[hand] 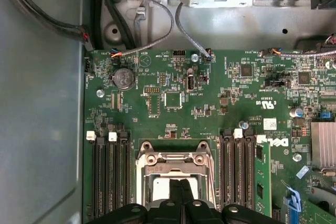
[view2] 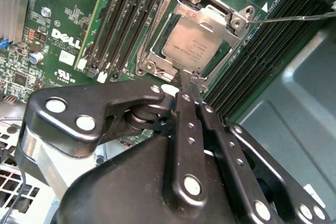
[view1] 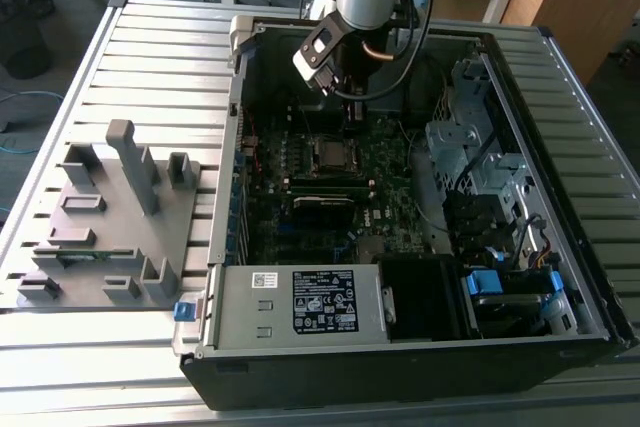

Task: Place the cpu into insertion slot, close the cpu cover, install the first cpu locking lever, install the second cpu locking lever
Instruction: 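Close the cpu cover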

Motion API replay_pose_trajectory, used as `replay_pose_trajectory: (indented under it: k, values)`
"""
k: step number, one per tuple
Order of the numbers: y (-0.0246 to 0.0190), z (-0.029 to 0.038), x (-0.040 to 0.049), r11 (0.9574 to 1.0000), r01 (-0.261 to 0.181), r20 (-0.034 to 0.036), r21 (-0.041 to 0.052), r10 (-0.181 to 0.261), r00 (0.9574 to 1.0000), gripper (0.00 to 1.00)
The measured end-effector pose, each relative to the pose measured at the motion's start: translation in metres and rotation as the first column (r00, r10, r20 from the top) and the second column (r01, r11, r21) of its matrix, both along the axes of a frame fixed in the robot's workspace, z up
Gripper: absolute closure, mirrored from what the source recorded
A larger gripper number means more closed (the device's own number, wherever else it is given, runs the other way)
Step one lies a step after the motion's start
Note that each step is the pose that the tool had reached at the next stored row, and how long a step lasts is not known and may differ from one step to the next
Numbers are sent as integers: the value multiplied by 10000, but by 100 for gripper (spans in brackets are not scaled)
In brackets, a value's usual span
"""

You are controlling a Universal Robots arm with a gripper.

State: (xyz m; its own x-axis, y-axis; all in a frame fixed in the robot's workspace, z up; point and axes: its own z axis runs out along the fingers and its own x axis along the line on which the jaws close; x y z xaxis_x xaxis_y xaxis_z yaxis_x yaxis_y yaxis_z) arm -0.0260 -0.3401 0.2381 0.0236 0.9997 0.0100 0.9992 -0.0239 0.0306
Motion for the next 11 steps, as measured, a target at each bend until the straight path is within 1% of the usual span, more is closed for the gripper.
replay_pose_trajectory:
  k: [2, 3, 4, 5, 11]
  values:
    - [0, -2, -1, 10000, 1, -1, 4, -1, 10000, 90]
    - [1, -5, 0, 10000, 1, -47, 7, -1, 10000, 90]
    - [1, -7, -1, 10000, 2, -132, 7, -2, 9999, 90]
    - [1, -6, -1, 10000, 2, -150, 4, -2, 9999, 90]
    - [1, -13, -1, 10000, 1, -163, 6, -1, 9999, 90]
